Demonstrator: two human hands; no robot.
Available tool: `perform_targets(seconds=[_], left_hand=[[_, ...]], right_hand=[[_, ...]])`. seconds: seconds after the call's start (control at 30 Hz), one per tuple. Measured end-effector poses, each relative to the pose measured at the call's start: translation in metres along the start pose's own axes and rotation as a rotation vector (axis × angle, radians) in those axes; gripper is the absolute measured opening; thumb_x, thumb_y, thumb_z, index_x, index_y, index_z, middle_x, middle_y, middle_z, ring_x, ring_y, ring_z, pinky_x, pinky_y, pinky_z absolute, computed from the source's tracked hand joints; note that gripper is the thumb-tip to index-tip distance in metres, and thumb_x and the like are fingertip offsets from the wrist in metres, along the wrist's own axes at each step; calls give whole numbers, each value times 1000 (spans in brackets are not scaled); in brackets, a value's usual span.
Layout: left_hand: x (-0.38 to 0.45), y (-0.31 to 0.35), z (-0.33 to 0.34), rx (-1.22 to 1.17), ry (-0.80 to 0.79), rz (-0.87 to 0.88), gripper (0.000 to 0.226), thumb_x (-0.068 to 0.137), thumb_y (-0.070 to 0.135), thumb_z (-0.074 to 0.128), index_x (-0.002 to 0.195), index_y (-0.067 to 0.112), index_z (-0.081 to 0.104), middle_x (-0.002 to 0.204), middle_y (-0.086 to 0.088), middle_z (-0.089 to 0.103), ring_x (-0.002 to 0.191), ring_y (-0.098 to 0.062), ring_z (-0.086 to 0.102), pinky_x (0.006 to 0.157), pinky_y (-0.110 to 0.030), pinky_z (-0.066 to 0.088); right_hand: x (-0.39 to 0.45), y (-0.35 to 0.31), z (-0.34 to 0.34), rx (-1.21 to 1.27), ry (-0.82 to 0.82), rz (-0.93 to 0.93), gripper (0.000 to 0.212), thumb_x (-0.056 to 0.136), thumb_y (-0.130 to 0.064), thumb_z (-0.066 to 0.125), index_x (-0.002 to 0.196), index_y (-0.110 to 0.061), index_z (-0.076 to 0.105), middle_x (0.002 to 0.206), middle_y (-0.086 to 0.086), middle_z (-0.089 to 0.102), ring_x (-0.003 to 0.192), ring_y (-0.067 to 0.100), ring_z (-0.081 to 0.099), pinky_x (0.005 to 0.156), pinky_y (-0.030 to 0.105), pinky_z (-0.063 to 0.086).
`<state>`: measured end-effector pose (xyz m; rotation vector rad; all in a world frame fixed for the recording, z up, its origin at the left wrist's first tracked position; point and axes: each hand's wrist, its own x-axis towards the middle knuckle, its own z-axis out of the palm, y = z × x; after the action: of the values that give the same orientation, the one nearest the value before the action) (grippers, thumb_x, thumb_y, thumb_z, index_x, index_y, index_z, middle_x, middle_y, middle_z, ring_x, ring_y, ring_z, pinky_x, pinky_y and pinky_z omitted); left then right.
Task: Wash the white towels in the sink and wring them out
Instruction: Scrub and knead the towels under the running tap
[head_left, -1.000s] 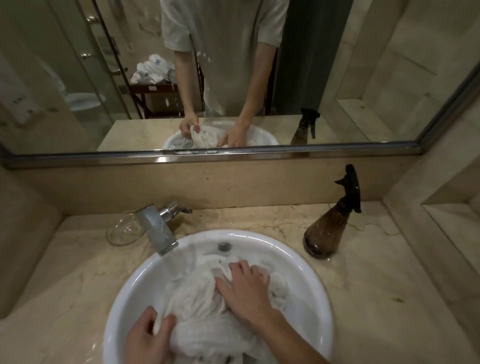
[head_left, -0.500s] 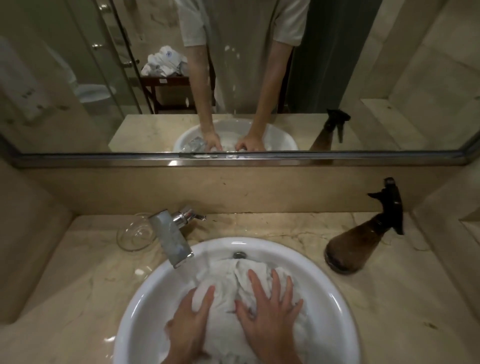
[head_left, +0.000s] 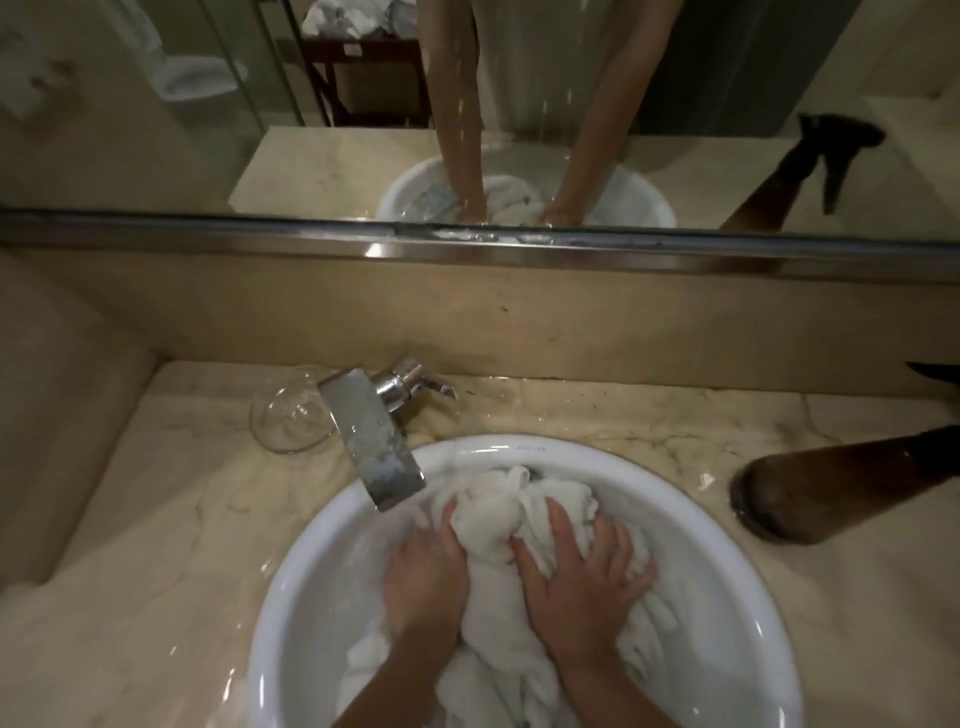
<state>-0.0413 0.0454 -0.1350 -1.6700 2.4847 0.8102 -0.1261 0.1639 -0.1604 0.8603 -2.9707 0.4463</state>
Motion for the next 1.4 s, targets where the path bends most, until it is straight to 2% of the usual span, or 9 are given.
perform_targets(seconds=[0.17,0.3,0.57,0.7,0.83,1.0,1.13,1.3,1.4], left_hand=[[3,-5,-7,-268,-143,-180,50,107,42,24,153,25,33,138,-15,54,126,-32,52,106,-40,37],[-18,-23,-33,-558,-240,-131,58,87,67,50,117,19,66,119,1,67,118,-22,60,103,-32,43],[-104,-51,-85,-1057,-190,-182,23,95,23,59,100,15,79,101,-3,77,99,-20,71,92,-38,52],[-108,-61,-92,-940,-140,-334,28,91,25,58,83,7,78,85,-4,77,85,-23,69,80,-37,52],[-84,-54,-91,-669,-159,-378,45,91,40,57,84,-2,73,89,-16,74,83,-27,66,75,-38,48],[-37,-38,-81,-149,-100,-207,61,91,41,59,141,7,47,144,-16,49,133,-33,47,108,-42,40],[-33,9,-75,120,-76,205,36,97,37,39,118,22,65,128,-9,58,116,-32,55,95,-43,44],[-21,24,-49,168,-361,98,90,78,89,25,153,39,20,158,-7,32,140,-34,35,109,-54,30],[-6,11,-41,86,-362,80,86,73,93,33,141,40,36,144,-3,51,130,-29,48,104,-48,37]], right_hand=[[4,-3,-22,70,-120,50,55,87,-68,41,118,-33,71,119,16,65,112,37,56,100,64,34],[15,6,-53,146,-364,70,52,98,-63,34,128,-30,59,133,7,60,129,29,44,106,53,28],[1,-8,-103,358,-562,-103,54,98,-59,41,64,-18,34,64,0,49,77,31,56,71,39,36],[11,-30,-102,208,-702,-46,49,90,-71,38,68,-28,46,101,4,66,105,31,60,93,41,42],[21,-35,-87,158,-780,92,66,93,-74,29,142,-33,46,147,3,49,137,29,40,111,52,22],[10,-19,-63,156,-565,2,64,86,-79,36,136,-40,40,136,2,42,131,22,29,105,53,21],[-17,6,-58,233,-328,-12,86,80,-81,23,150,-33,29,154,6,23,145,26,15,115,60,11],[-15,10,-45,349,-278,282,83,79,-82,31,149,-38,31,154,11,30,138,38,32,110,60,32],[-5,6,-36,333,-260,276,78,76,-83,36,143,-44,39,149,8,35,133,35,39,107,57,37]])
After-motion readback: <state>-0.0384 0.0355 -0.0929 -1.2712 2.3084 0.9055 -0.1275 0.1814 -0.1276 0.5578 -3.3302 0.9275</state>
